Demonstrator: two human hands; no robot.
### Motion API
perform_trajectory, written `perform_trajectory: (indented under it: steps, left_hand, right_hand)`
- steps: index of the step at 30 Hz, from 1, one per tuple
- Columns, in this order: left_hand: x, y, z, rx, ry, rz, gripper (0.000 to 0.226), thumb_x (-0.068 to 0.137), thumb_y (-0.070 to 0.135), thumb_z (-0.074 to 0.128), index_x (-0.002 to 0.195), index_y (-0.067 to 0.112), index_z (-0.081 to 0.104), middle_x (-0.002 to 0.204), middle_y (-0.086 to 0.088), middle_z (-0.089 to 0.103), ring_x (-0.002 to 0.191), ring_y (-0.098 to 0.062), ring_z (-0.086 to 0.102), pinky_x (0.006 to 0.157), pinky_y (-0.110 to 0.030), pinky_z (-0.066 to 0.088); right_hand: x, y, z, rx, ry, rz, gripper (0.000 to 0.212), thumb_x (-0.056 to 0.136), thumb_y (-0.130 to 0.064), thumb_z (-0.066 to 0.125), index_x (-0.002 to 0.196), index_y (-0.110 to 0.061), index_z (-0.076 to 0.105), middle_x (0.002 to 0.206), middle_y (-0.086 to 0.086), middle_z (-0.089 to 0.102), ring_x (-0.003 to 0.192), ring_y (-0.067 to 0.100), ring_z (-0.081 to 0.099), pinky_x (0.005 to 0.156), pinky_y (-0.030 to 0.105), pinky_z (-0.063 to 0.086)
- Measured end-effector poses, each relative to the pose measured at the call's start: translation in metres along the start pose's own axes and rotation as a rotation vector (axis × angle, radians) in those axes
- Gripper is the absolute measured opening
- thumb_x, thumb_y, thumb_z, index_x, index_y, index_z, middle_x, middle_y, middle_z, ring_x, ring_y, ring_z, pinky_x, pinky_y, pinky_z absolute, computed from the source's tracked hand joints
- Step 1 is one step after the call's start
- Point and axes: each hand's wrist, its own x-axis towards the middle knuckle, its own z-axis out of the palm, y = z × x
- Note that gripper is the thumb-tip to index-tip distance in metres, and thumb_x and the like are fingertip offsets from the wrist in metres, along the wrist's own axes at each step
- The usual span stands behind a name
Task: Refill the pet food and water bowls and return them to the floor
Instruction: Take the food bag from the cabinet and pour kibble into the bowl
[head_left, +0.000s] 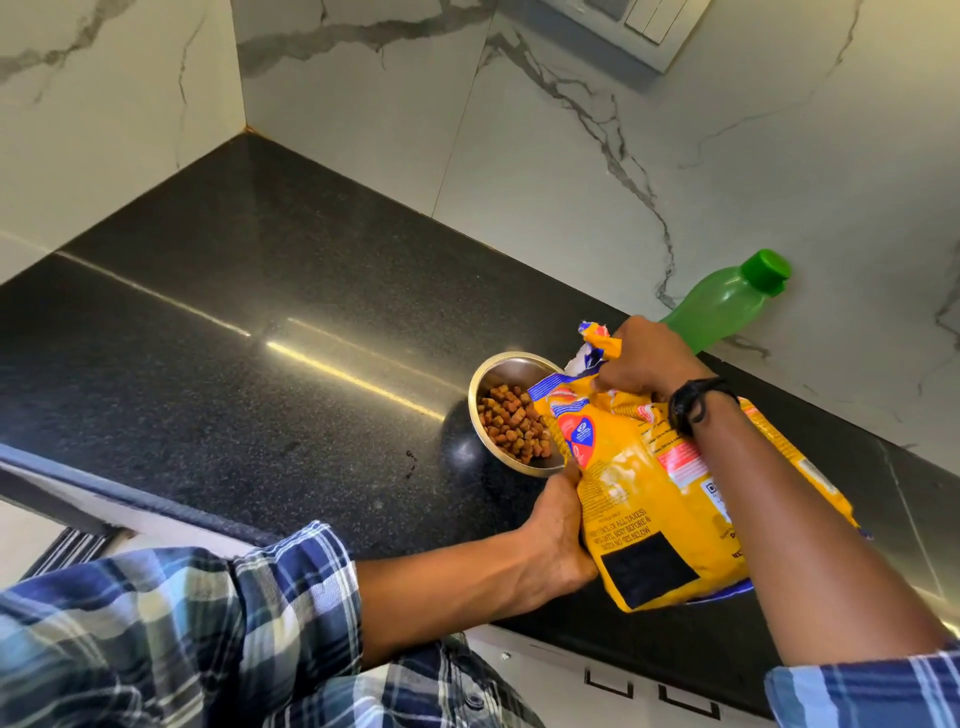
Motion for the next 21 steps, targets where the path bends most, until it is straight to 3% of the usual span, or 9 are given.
perform_trajectory:
  steps: [2,5,9,16,19,21]
  left_hand:
    - [0.002,0.002,0.0,-0.05,-0.011,-0.011,0.05,0.091,0.055,0.054,0.087,0.012,0.077,0.105,-0.017,0.075,0.088,-0.031,0.074,0.079,-0.044,0.058]
    - [0.004,0.002,0.0,-0.088,0.011,-0.031,0.066,0.086,0.07,0.048,0.093,0.012,0.08,0.11,-0.019,0.073,0.095,-0.034,0.073,0.087,-0.048,0.054]
    - [0.003,0.0,0.002,-0.005,0.028,-0.029,0.048,0.086,0.056,0.06,0.095,0.012,0.076,0.114,-0.017,0.072,0.101,-0.032,0.07,0.096,-0.047,0.051]
    - [-0.001,0.0,0.007,0.089,-0.023,-0.015,0.048,0.081,0.06,0.066,0.091,0.016,0.08,0.114,-0.014,0.073,0.1,-0.028,0.072,0.088,-0.042,0.056]
    - [-0.002,0.001,0.008,0.092,-0.034,-0.013,0.046,0.082,0.057,0.067,0.095,0.015,0.079,0.114,-0.014,0.073,0.098,-0.028,0.072,0.088,-0.043,0.056]
    - [-0.002,0.001,0.01,0.087,-0.035,-0.009,0.044,0.082,0.055,0.069,0.098,0.014,0.076,0.114,-0.015,0.072,0.099,-0.029,0.071,0.093,-0.045,0.054]
  right_hand:
    - [0.001,0.005,-0.005,0.032,0.035,0.01,0.035,0.07,-0.019,0.078,0.066,-0.014,0.044,0.08,0.012,0.055,0.074,0.03,0.052,0.049,0.028,0.032]
    - [0.001,0.008,-0.008,0.054,0.024,0.017,0.037,0.068,-0.021,0.081,0.067,-0.01,0.046,0.07,0.009,0.054,0.061,0.023,0.051,0.047,0.027,0.032]
    - [0.002,0.008,-0.005,0.051,-0.113,0.051,0.037,0.066,-0.034,0.084,0.068,-0.011,0.054,0.066,0.004,0.055,0.055,0.015,0.051,0.046,0.025,0.033]
    - [0.003,0.003,0.003,0.129,-0.256,0.015,0.059,0.056,-0.064,0.083,0.071,-0.012,0.059,0.071,0.002,0.064,0.062,0.015,0.059,0.056,0.028,0.042]
    - [-0.001,-0.002,0.004,0.076,-0.264,0.004,0.061,0.056,-0.065,0.083,0.072,-0.015,0.051,0.076,0.002,0.058,0.068,0.019,0.057,0.058,0.029,0.04]
    - [-0.004,-0.004,0.005,0.011,-0.19,0.0,0.062,0.06,-0.059,0.084,0.09,-0.013,0.054,0.091,0.005,0.058,0.085,0.026,0.061,0.065,0.031,0.044]
